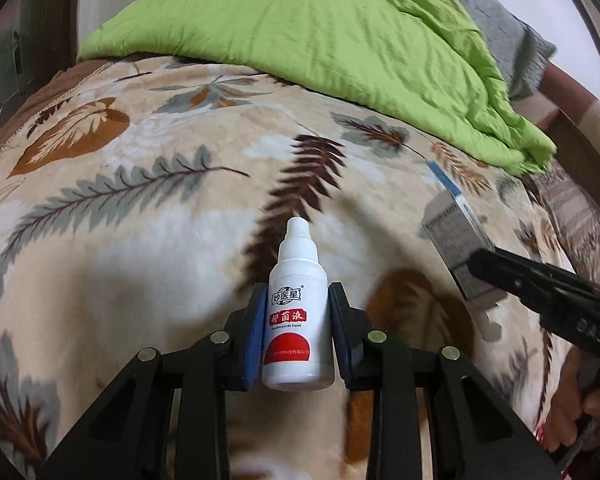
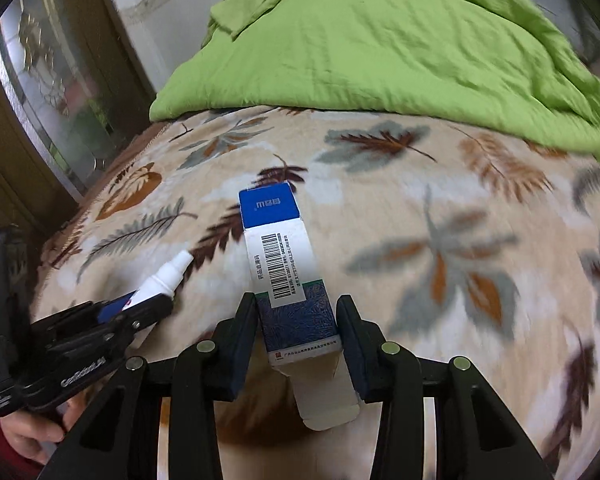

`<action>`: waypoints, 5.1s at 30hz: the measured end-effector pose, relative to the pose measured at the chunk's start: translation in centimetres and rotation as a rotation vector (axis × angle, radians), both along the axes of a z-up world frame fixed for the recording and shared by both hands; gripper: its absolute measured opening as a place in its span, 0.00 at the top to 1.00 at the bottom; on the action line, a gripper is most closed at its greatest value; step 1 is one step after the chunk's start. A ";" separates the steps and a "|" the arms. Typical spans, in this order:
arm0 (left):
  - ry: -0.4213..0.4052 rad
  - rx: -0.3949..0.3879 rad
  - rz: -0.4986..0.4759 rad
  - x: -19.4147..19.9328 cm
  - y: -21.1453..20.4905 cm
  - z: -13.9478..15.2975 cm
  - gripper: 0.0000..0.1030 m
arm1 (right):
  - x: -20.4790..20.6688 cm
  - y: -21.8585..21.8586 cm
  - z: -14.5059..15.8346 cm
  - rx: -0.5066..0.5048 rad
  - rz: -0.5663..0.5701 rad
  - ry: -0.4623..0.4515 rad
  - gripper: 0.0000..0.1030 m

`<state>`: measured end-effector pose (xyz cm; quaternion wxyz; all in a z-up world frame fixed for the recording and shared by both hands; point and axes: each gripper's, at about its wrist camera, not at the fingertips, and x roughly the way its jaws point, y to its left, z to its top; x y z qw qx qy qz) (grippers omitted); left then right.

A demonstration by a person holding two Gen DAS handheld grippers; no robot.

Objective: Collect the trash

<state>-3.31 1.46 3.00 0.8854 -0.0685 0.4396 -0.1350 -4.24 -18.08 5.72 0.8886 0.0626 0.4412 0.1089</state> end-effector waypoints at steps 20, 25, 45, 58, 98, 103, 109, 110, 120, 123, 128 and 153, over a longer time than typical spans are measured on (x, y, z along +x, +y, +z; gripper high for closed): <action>-0.067 0.077 -0.074 -8.5 -2.6 2.3 0.72 | -10.4 -2.3 1.2 -0.038 -0.095 -0.037 0.47; -0.069 0.071 -0.075 -8.7 -2.6 2.5 0.72 | -9.5 -2.3 0.8 -0.135 -0.062 -0.014 0.42; -0.151 0.130 -0.078 -10.6 -4.5 3.4 0.72 | -12.5 -2.3 -0.1 -0.058 -0.153 -0.051 0.64; -0.216 0.196 -0.118 -12.9 -6.4 4.2 0.72 | -15.0 -2.6 0.5 -0.023 -0.169 -0.099 0.64; -0.181 0.008 -0.637 -20.1 -21.5 8.3 0.72 | -31.8 -17.9 4.5 0.107 -0.609 -0.137 0.64; -0.114 -0.053 -0.786 -22.5 -26.9 8.6 0.72 | -36.9 -22.0 4.5 0.117 -0.761 -0.135 0.64; -0.062 -0.040 -0.932 -25.5 -32.8 7.0 0.71 | -39.6 -24.5 3.1 0.146 -0.849 -0.097 0.61; -0.049 -0.031 -0.952 -25.8 -33.4 6.6 0.69 | -39.7 -24.6 2.9 0.141 -0.857 -0.081 0.61; -0.137 -0.016 -0.877 -26.1 -30.6 7.9 0.33 | -41.8 -22.8 4.9 0.025 -0.908 -0.101 0.38; -0.230 0.010 -0.834 -26.4 -27.5 8.9 0.23 | -42.4 -20.8 6.2 -0.079 -0.935 -0.106 0.23; -0.349 0.047 -0.754 -26.9 -21.9 9.5 0.11 | -43.7 -16.8 7.3 -0.243 -0.909 -0.128 0.14; -0.434 0.109 -0.577 -27.3 -17.2 8.6 0.03 | -42.4 -10.4 6.0 -0.435 -0.715 -0.133 0.13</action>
